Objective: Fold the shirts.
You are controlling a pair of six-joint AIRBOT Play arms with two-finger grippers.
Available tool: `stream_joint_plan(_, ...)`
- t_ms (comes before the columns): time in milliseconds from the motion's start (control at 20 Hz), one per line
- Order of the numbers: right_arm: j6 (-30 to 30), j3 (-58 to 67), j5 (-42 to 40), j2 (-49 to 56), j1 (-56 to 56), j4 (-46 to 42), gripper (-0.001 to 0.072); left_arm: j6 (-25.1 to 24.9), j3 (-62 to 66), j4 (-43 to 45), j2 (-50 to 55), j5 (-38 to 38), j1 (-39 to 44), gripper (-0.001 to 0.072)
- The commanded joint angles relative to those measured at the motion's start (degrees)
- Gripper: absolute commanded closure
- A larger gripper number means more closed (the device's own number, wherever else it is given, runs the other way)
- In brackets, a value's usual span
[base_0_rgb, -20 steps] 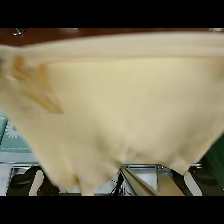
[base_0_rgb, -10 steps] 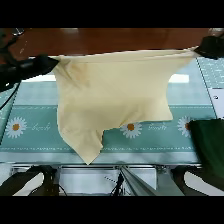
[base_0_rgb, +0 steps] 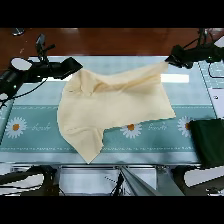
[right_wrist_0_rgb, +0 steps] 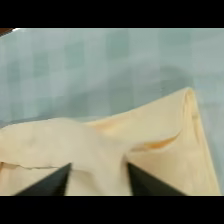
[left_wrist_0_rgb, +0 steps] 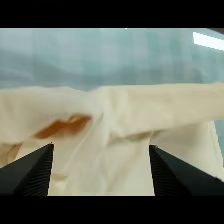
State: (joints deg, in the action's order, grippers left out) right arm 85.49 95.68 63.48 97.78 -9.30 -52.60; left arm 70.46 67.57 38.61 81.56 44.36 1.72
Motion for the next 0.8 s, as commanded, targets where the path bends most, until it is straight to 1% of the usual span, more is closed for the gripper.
stream_joint_plan(0, 0.46, 0.33, 1.90, 1.66, -0.96, 3.52, 0.0095, 1.57, 1.79, 0.87, 1.16, 14.56, -5.05, 0.0008)
stream_joint_plan(50, 0.44, 0.33, 5.07, 0.81, -2.03, 3.74, 0.0095, 3.56, 2.25, 1.90, 0.92, 21.24, -8.48, 0.0008)
stream_joint_plan(150, -3.08, -0.13, 13.94, -1.25, -4.09, 1.57, 0.0096, 5.46, 1.57, 5.77, -0.66, 31.52, -15.69, 0.0009)
stream_joint_plan(200, -3.06, -1.86, 15.96, -3.08, -5.03, -1.60, 0.0096, 6.82, 0.13, 9.11, -2.14, 34.23, -18.75, 0.0008)
stream_joint_plan(250, -3.08, -5.07, 15.93, -5.62, -5.95, -3.98, 0.0096, 7.89, -2.67, 13.40, -4.46, 35.82, -21.64, 0.0009)
stream_joint_plan(350, -3.21, -15.87, 11.58, -12.46, -7.93, -4.63, 0.0096, 6.21, -11.65, 19.41, -10.10, 36.35, -26.14, 0.0008)
stream_joint_plan(400, -3.30, -22.60, 9.03, -16.22, -8.52, -4.07, 0.0096, 5.18, -16.63, 20.26, -12.41, 36.22, -28.02, 0.0008)
stream_joint_plan(500, -4.24, -36.20, 4.66, -23.10, -8.24, -2.78, 0.0096, 5.20, -26.05, 18.78, -15.26, 35.60, -30.99, 0.0008)
stream_joint_plan(600, -9.42, -47.17, 1.42, -29.49, -7.98, 5.25, 0.0096, 3.80, -31.98, 18.67, -15.58, 35.58, -31.41, 0.0008)
stream_joint_plan(650, -10.82, -51.01, 0.07, -32.61, -7.98, 8.70, 0.0097, 2.78, -34.25, 18.08, -15.56, 34.91, -31.39, 0.0008)
stream_joint_plan(750, -11.76, -54.55, -0.48, -37.00, -7.98, 10.54, 0.0096, 0.66, -38.10, 15.28, -15.56, 32.30, -31.39, 0.0008)
